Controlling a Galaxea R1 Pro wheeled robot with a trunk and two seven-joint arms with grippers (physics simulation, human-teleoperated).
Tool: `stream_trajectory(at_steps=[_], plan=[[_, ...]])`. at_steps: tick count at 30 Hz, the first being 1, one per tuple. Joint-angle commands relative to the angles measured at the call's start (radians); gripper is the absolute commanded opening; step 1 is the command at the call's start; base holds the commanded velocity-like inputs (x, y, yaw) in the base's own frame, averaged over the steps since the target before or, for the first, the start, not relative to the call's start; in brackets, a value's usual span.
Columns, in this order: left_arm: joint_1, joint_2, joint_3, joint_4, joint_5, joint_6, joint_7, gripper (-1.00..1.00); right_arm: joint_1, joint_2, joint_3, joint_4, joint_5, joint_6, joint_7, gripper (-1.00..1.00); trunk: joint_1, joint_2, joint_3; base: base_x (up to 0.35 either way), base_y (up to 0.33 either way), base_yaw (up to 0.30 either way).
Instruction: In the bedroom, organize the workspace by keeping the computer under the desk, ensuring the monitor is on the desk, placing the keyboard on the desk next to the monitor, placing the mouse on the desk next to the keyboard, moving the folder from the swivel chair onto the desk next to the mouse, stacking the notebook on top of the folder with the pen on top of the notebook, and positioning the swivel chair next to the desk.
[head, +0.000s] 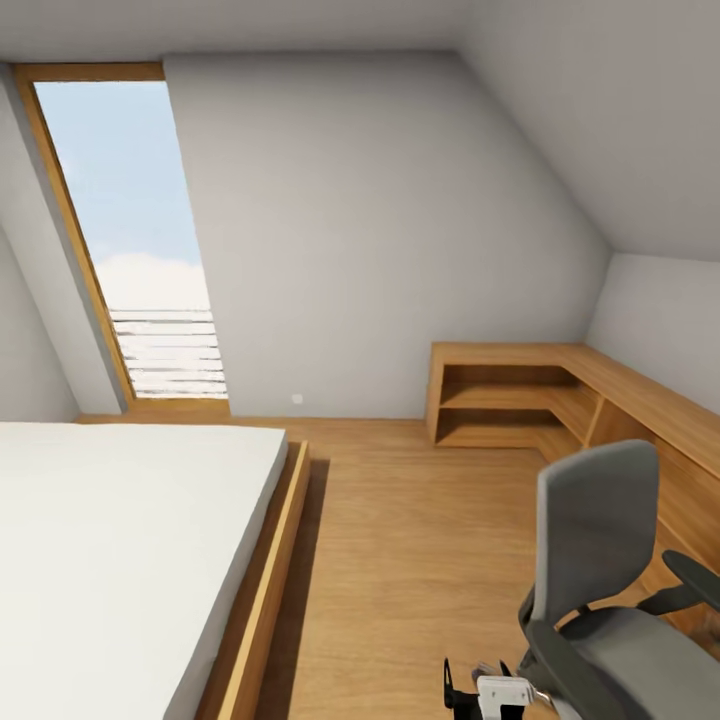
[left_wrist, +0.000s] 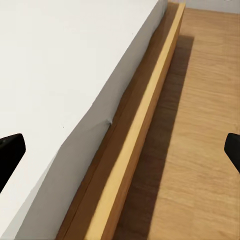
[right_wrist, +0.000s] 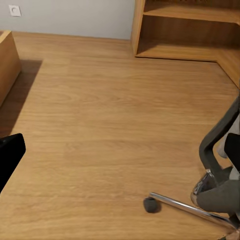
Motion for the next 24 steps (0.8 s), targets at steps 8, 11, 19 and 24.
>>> stream_trajectory(at_steps=[8,11,19,24], plan=[[-0.001,0.0,-0.007,-0.001,0.001,-0.002,0.011,1.0,-0.001,-0.001,0.009,0.001,-0.006,-0.003,-0.004,1.0,0.001,-0.001,-0.002,0.056,0.0,0.001],[-0.001,0.0,-0.008,-0.001,0.001,-0.002,0.01,1.0,-0.001,-0.001,0.008,0.001,-0.006,-0.002,-0.004,1.0,0.001,-0.001,-0.002,0.078,0.0,0.0],[-0.001,0.0,-0.008,-0.001,0.001,-0.002,0.009,1.0,-0.001,-0.003,0.008,0.001,-0.006,-0.001,-0.004,1.0,0.001,-0.001,-0.002,0.162,0.0,0.0],[-0.001,0.0,-0.008,-0.001,0.001,-0.002,0.009,1.0,-0.001,-0.004,0.008,0.001,-0.005,-0.001,-0.004,1.0,0.001,-0.001,-0.001,0.027,0.0,-0.06]])
